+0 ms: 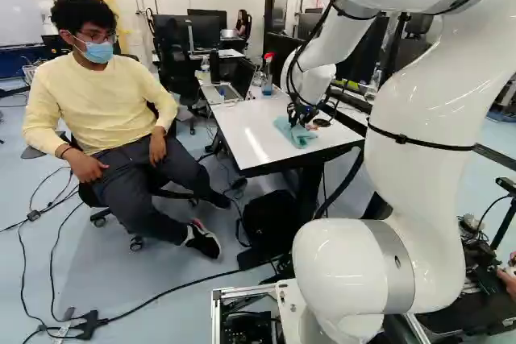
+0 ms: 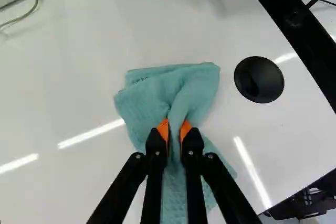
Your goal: Clean the table with the green towel
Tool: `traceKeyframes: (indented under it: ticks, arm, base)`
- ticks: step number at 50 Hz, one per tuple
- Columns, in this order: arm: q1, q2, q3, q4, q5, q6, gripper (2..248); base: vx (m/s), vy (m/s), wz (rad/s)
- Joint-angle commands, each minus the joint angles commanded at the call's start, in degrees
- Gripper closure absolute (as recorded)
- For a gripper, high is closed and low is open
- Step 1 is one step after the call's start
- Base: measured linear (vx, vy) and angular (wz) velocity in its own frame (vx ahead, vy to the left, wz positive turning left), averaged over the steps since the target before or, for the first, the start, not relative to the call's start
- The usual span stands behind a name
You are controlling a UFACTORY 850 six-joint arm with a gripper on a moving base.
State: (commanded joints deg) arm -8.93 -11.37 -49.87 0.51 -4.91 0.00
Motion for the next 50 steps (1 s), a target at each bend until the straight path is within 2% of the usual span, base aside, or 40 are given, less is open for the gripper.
traceKeyframes:
  ticks: [38,50]
  arm:
    - [0.3,6.5,1.3,0.0,0.0,0.0,205]
    - [0.3,7.2,1.4,0.0,0.0,0.0,205]
  base:
    - [0.0,0.0,0.0]
    - [0.0,0.0,0.0]
